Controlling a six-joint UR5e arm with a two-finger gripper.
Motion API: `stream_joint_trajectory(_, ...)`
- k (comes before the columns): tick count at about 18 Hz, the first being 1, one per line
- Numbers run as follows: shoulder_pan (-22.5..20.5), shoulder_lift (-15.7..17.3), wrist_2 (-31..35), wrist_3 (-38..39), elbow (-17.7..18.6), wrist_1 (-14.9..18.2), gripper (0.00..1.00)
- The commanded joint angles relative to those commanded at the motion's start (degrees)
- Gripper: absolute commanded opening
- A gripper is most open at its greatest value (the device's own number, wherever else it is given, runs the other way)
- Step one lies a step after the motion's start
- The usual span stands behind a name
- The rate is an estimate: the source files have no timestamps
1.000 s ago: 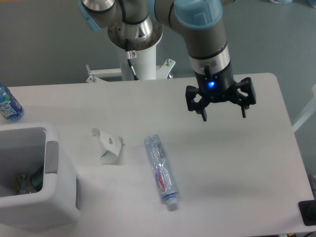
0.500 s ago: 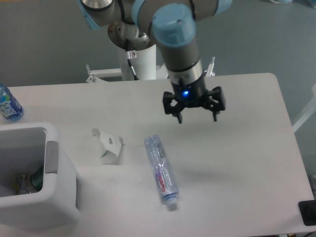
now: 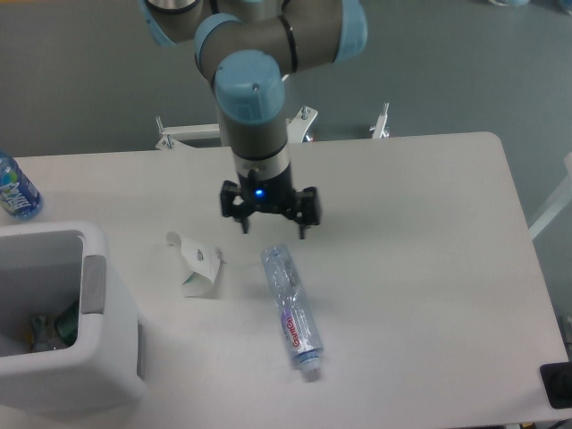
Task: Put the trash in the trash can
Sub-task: 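Move the open gripper over the crumpled white paper, then lower the gripper onto the white paper and close on it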
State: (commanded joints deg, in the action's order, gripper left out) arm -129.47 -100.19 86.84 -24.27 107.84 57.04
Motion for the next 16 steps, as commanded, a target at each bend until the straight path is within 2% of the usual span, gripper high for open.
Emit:
stream_joint_trajectory(3,2.5,-1.6,-0.1,1.4,-0.3,-0.6,1.0)
stream_joint_trajectory(7,4.8,-4.0,-0.8,4.4,-0.3,-5.7,1.0)
stream_joint_trajectory(13,7.2,-7.5,-0.5,6.0,-1.2,-6.2,1.0)
stream_joint_trajectory(16,7.5,-7.5,-0.5,6.2,-1.1,-6.1,1.0)
